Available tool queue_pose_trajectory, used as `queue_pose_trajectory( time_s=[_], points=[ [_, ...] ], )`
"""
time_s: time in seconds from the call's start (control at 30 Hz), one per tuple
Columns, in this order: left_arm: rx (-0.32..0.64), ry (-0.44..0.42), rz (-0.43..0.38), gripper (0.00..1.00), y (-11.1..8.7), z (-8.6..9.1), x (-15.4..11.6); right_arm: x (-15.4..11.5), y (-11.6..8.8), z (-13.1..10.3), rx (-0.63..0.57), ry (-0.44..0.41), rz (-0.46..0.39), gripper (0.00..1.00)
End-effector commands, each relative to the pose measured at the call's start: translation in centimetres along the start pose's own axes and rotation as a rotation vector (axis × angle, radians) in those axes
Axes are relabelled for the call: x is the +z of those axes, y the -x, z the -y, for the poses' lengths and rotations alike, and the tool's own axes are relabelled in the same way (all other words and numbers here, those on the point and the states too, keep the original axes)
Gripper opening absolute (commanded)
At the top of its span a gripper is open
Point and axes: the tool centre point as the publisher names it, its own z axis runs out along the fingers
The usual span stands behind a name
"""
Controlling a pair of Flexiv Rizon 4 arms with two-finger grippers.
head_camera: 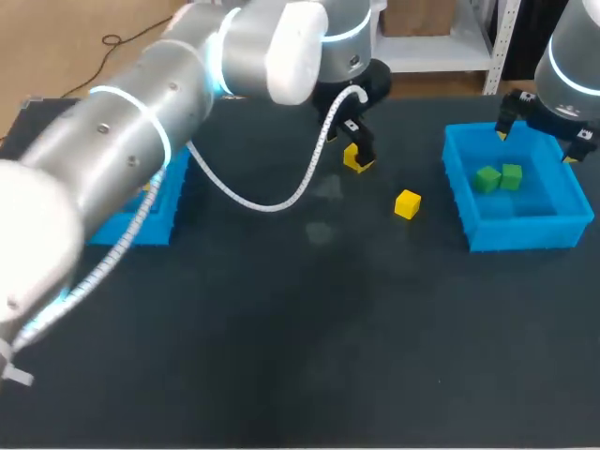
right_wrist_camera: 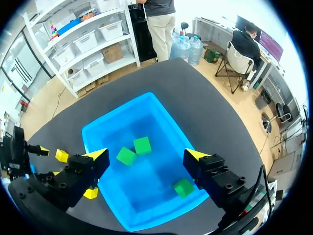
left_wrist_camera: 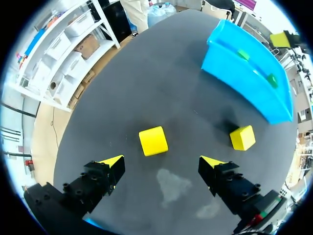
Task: Put the green cubes in the right bin and the yellow cubes in the left bin.
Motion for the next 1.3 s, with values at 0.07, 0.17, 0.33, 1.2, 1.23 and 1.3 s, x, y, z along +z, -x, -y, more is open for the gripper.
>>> queue_pose_trajectory(
  time_s=[0.07,0.17,0.33,1.2,1.23,1.3],
  points=[
    [-0.002,-0.015,-0.189,1.00,2.0,-1.1,1.5,-0.1,-0.2,0.2,0.002,0.002,0.007,1.00],
    [-0.008,-0.014,-0.198,1.00,2.3,-1.2,2.1,-0.1,-0.2,0.2,0.002,0.002,0.007,1.00],
    [0.000,-0.026,-0.205,0.00,2.6,-0.9,2.6,-0.1,-0.2,0.2,0.002,0.002,0.007,1.00],
    [0.146,0.013,-0.030,0.00,-4.6,0.4,-6.4,-0.1,-0.2,0.2,0.002,0.002,0.007,1.00],
    [0.147,0.024,-0.015,0.00,-5.4,0.2,-7.4,-0.1,-0.2,0.2,0.002,0.002,0.007,1.00],
    [0.117,0.044,0.018,0.00,-7.1,-0.8,-9.5,-0.1,-0.2,0.2,0.002,0.002,0.007,1.00]
  ],
)
